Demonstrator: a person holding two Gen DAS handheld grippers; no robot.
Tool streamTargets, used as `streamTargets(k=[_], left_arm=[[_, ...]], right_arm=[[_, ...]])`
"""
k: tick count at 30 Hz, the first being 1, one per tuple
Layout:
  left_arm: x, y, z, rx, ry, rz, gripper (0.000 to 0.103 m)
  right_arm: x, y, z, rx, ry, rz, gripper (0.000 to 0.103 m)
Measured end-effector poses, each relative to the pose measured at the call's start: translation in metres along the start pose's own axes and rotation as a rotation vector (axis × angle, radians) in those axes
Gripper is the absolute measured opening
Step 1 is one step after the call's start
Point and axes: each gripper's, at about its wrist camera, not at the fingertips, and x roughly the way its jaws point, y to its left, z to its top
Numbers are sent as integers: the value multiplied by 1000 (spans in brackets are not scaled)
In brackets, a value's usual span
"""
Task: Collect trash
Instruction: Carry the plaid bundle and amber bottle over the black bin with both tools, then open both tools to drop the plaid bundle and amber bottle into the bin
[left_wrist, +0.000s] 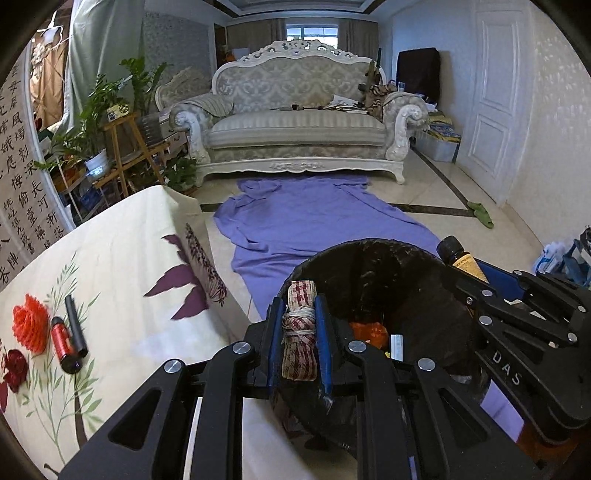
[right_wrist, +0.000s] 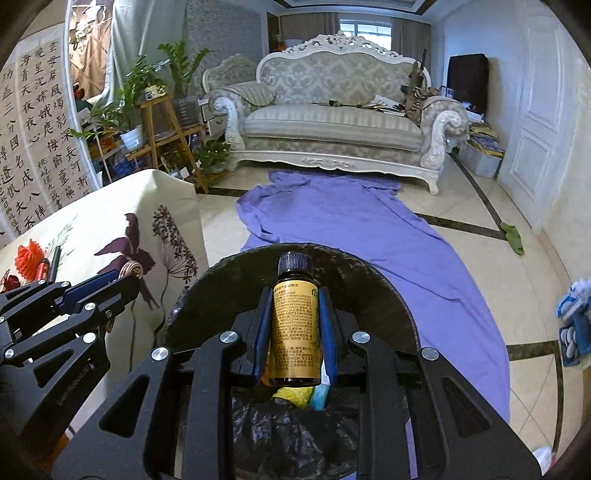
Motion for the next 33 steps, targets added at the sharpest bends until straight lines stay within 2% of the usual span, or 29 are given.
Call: streamTargets(k=[3,5,6,7,9,17,20,26,33], left_arm=[[7,-5,1,10,7,9,20],[12,-5,2,17,19,13,31],[13,-5,2,17,24,14,46],[13,-5,3,14,26,13,53],[12,-4,2,2,19,14,55],[6,8,2,-35,9,23,65],[-3,14,-4,-36,-4,37,66],[-21,38,-13,-69,-9,71,67],[-42,81,-34,-121,-8,163,67]], right_arm=[[5,-6,1,11,1,-4,24],[7,-8,2,17,1,-6,25],[9,-10,3,20,2,-8,26],[9,-11,3,24,1,-11,28],[9,-13,3,32,-2,-17,33],[8,-16,2,41,-4,-20,34],[6,-11,1,41,-3,-6,38],[0,19,0,16,-1,43,41],[-3,70,2,-53,9,129,41]])
